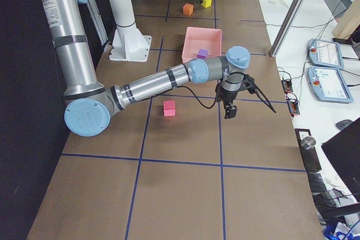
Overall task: Place blocks into pink bin with both arms
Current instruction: 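Grasp the yellow cube with the left gripper and lift it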
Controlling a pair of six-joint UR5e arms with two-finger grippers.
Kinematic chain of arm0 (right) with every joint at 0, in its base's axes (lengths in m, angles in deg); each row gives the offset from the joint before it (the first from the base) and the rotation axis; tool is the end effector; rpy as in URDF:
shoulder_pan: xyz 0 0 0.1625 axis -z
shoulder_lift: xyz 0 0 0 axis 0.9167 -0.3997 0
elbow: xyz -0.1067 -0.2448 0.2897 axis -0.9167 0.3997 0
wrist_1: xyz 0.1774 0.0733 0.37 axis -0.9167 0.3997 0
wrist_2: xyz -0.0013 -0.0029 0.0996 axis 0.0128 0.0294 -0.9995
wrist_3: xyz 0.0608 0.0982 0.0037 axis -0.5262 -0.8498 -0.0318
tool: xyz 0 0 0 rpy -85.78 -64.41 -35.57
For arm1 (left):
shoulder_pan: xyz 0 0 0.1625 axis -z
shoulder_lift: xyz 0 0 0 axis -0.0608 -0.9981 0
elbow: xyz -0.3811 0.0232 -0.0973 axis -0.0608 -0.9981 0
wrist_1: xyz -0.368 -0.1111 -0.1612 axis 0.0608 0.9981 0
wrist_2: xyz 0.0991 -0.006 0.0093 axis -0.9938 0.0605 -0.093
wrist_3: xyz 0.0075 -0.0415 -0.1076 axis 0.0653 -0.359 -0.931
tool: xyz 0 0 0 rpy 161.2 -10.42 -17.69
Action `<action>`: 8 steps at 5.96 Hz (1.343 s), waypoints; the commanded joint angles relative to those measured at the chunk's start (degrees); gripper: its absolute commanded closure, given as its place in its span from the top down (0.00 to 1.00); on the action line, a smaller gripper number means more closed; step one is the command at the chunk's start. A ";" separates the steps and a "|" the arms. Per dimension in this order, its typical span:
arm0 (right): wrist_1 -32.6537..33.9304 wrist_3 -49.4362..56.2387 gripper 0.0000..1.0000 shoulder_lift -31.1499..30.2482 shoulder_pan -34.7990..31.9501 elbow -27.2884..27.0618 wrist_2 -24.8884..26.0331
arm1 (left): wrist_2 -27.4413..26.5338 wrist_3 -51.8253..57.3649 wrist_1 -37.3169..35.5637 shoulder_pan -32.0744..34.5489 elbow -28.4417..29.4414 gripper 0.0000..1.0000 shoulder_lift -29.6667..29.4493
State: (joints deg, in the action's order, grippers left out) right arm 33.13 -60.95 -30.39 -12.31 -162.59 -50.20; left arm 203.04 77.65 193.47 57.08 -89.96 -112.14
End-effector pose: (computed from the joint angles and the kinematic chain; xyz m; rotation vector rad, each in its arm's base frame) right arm -0.0552 -0.5649 0.4667 0.1345 -0.7442 -0.3195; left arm 0.2370 -0.5284 0.5884 0.3217 0.8607 0.7218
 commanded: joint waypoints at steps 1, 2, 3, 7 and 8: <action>-0.02 0.00 1.00 -0.33 0.00 -0.13 -0.11 | 0.15 -0.05 0.02 -0.45 -0.34 0.44 -1.73; -0.01 -0.09 0.99 -0.42 0.00 -0.21 -0.11 | 0.15 -0.58 -0.24 -0.36 -0.95 0.45 -3.31; -0.10 -0.17 0.99 -0.77 0.00 -0.39 -0.28 | 0.15 -6.93 -0.24 -0.36 -2.44 0.47 -5.33; -0.45 -1.23 1.00 -8.24 0.00 -6.63 -0.19 | -2.64 -37.76 -31.86 -6.11 -23.06 0.54 -22.16; -0.45 -1.32 1.00 -8.76 0.00 -7.33 -0.19 | -9.71 -48.03 -40.32 -12.69 -23.98 0.55 -30.92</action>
State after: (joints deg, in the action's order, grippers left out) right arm 32.68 -62.19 -38.63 -12.29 -169.30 -50.39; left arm 198.55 38.98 162.01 49.88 -111.75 -135.46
